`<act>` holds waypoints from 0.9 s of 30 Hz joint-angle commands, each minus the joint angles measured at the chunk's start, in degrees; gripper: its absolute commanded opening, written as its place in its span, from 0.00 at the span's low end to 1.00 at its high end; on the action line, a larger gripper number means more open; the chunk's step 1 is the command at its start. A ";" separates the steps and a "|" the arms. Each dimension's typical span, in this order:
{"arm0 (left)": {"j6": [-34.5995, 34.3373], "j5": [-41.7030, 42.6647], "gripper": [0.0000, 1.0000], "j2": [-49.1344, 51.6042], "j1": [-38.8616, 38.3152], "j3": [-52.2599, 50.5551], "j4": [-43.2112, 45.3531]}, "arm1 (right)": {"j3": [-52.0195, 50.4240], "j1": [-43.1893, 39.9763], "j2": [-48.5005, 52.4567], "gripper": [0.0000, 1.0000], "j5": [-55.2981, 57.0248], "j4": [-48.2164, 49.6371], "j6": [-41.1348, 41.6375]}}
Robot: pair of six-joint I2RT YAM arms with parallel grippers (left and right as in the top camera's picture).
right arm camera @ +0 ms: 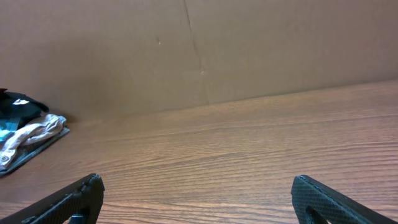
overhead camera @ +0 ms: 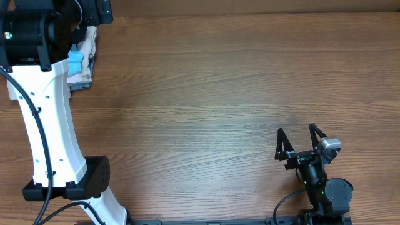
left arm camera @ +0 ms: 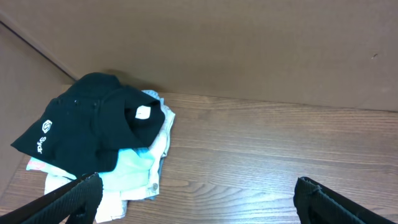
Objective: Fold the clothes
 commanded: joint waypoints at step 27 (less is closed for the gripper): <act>5.44 16.02 1.00 -66.69 -0.59 -105.28 48.43 | -0.61 0.37 -0.68 1.00 -0.07 0.42 -0.31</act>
